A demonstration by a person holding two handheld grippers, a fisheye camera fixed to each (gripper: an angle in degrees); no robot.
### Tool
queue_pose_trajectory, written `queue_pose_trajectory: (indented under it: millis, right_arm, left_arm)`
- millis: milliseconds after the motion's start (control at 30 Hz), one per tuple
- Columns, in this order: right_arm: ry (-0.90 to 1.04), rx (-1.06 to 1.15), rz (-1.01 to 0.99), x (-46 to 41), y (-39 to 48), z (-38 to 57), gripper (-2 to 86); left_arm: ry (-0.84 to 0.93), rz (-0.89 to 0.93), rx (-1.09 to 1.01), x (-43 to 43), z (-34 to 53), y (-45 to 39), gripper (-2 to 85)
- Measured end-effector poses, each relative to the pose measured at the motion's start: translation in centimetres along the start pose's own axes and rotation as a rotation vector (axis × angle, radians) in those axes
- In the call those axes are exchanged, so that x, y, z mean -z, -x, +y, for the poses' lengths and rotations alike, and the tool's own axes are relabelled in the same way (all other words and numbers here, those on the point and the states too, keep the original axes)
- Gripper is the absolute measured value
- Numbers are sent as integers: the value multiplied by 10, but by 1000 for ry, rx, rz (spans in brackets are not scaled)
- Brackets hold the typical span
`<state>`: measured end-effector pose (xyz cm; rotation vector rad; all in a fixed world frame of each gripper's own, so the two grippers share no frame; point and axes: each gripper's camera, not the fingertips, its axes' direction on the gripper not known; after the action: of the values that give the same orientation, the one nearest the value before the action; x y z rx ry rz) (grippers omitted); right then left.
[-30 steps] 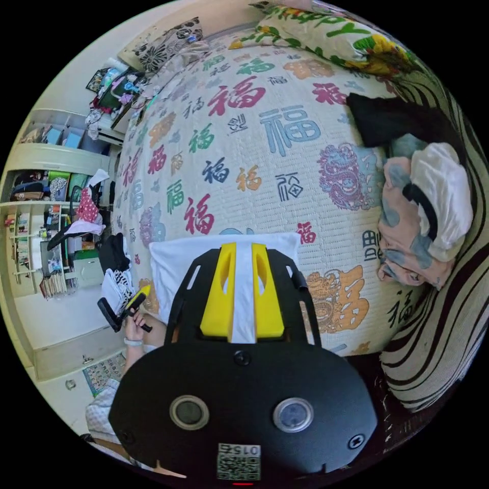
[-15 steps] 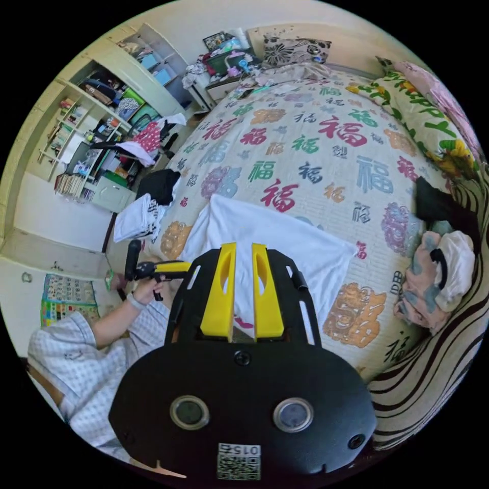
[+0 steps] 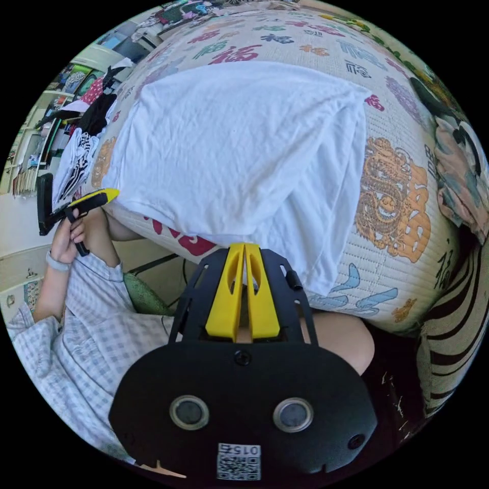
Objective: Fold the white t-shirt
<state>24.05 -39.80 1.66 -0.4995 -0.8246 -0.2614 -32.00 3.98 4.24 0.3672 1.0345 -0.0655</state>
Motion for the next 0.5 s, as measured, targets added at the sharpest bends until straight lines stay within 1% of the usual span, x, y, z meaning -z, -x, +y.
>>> queue_pose_trajectory:
  millis: [33,67,133,200,300,367,433,500]
  right_arm:
    - [-30,-3,4,7,6,-7,-3]
    - [-63,4,-3,15,14,-16,0]
    - [-108,25,-17,27,30,-35,10]
    - [-149,56,-37,36,50,-59,32]
    - [-184,109,-98,42,90,-110,55]
    - [-200,144,-109,39,126,-153,62]
    - [-189,175,-96,32,156,-187,69]
    - [-160,193,-95,20,184,-221,79]
  left_arm:
    - [-85,-21,45,21,14,6,39]
    - [-132,-47,70,32,22,9,47]
    - [-307,-155,209,66,55,26,78]
    - [-367,-150,313,77,71,43,98]
    - [-352,-173,390,79,76,59,110]
    - [-318,-154,399,75,76,65,110]
    - [-275,-112,402,69,78,72,98]
    - [-275,-88,406,73,82,79,72]
